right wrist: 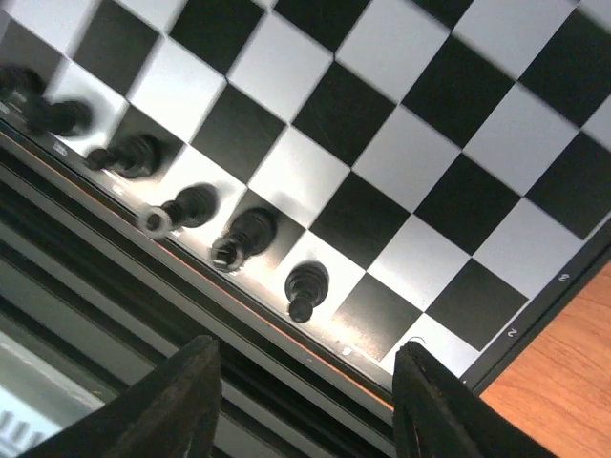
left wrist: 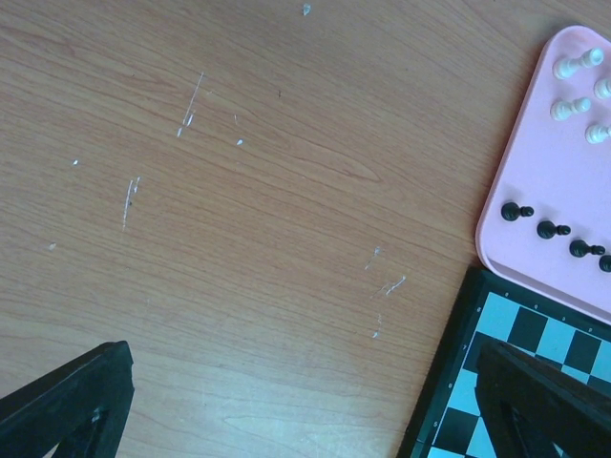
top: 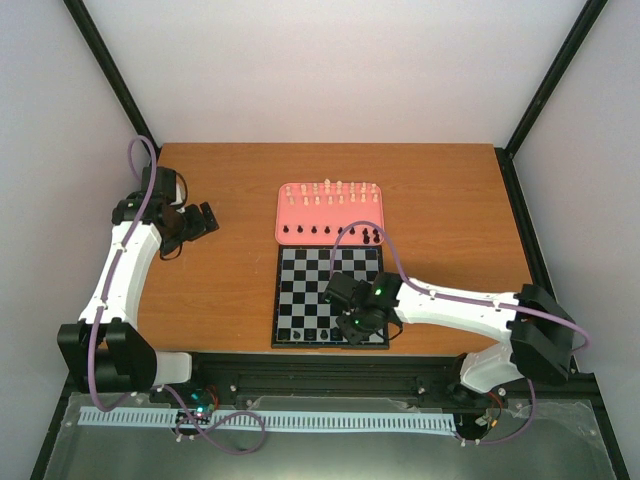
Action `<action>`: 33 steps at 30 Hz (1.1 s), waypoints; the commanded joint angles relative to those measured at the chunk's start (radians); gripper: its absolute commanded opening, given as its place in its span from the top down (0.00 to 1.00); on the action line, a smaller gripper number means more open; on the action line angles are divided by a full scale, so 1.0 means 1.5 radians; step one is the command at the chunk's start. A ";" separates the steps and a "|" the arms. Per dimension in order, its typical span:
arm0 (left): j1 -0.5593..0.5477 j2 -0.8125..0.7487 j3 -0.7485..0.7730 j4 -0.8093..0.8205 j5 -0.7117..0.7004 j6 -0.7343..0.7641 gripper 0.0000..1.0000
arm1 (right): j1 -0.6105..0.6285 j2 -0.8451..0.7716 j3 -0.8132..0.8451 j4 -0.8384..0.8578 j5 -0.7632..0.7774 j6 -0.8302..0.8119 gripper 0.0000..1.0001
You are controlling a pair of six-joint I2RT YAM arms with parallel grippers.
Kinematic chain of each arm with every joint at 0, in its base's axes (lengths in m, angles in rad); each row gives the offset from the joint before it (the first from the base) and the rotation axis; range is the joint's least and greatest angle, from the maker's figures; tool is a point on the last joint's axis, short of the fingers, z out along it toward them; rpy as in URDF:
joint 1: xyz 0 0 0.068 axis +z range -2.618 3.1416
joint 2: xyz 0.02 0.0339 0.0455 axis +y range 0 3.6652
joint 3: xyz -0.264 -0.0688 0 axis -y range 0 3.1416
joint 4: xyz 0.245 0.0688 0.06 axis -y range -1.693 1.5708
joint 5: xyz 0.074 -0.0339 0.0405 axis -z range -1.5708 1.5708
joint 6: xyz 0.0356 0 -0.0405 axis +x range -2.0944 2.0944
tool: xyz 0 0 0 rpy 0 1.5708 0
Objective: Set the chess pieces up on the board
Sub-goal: Place the chess piece on the chessboard, then pick up the chess piece from the storage box.
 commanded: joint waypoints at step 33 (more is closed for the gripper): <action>-0.007 0.045 0.074 -0.060 0.053 -0.029 0.00 | -0.424 0.498 0.532 -0.020 -0.002 -0.297 0.56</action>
